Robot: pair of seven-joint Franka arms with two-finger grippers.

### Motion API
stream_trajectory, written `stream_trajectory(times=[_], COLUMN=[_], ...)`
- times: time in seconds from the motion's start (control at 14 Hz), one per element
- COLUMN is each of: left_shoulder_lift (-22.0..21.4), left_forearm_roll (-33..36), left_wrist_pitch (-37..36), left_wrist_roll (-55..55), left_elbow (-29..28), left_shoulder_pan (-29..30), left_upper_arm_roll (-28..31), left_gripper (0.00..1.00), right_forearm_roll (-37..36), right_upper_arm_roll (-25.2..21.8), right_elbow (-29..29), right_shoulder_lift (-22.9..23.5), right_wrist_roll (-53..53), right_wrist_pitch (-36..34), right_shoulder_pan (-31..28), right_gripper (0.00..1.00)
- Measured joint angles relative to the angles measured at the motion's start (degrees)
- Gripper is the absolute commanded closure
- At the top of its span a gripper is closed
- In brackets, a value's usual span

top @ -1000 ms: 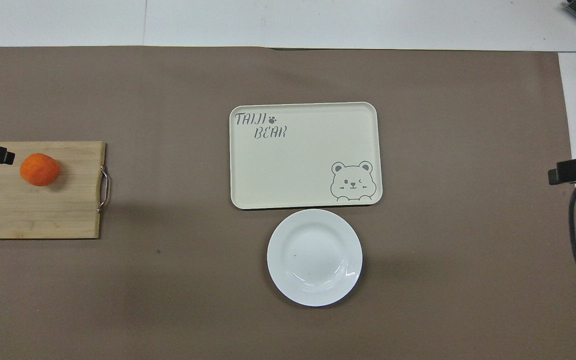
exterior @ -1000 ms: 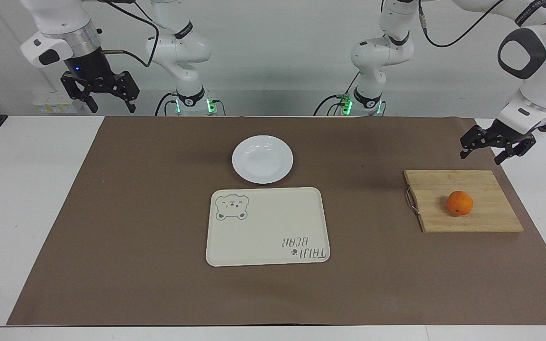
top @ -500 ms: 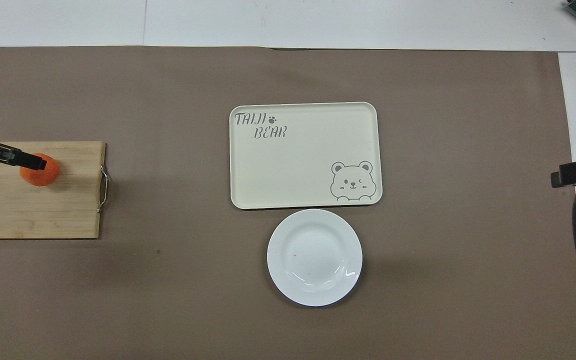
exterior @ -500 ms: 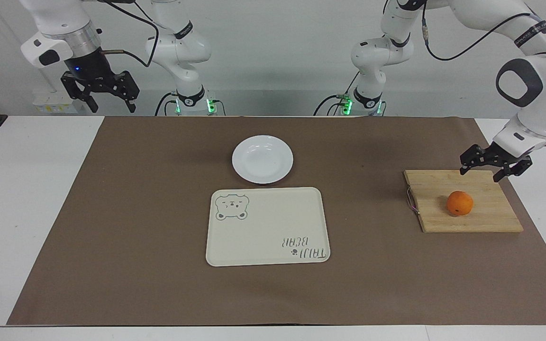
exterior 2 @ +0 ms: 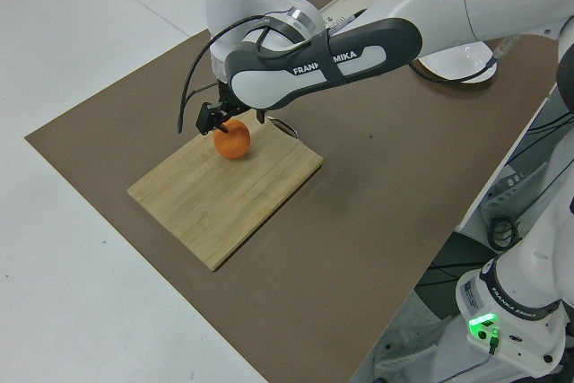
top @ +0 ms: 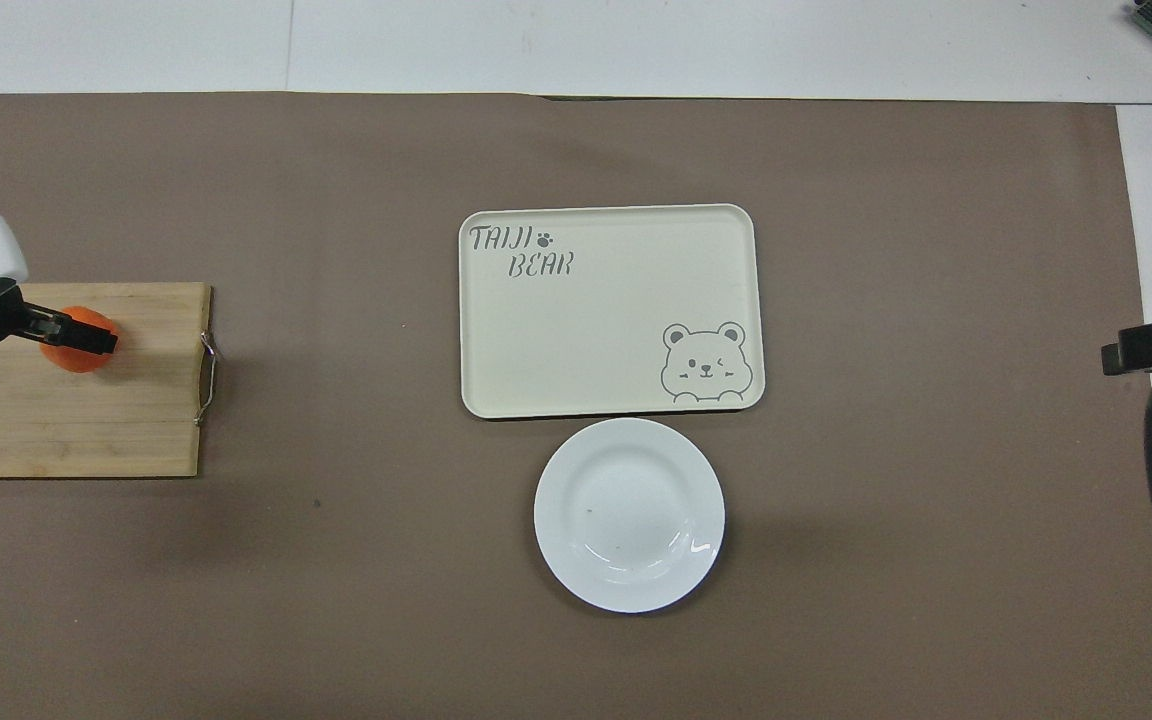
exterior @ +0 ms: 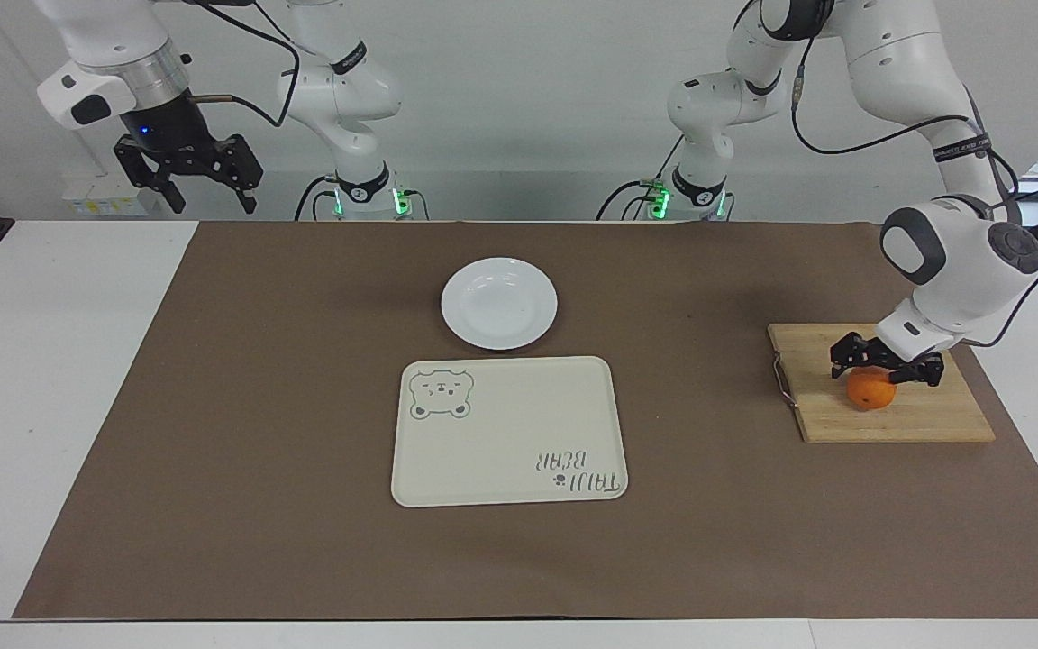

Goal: Place orange and plate with both arms
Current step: 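Move the left gripper to the orange and close on it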

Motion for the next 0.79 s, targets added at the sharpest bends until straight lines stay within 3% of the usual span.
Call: stream_trajectory(times=[0.29,0.79], left_shoulder_lift=[0.0,3.4], left_forearm_roll=[0.1,3.0], left_wrist_pitch=[0.5,8.0], left_wrist_roll=[0.6,1.0], left_elbow=[0.0,-0.3], left_shoulder_pan=[0.2,2.3], left_upper_arm_roll=[0.0,0.0], left_gripper=[0.0,0.0], right_forearm_roll=[0.0,0.0], right_upper_arm_roll=[0.0,0.0], right_elbow=[0.0,0.0], right_shoulder_lift=[0.0,0.0], right_wrist_roll=[0.0,0.0], right_wrist_pitch=[0.0,0.0], right_shoulder_pan=[0.0,0.0], right_gripper=[0.0,0.0])
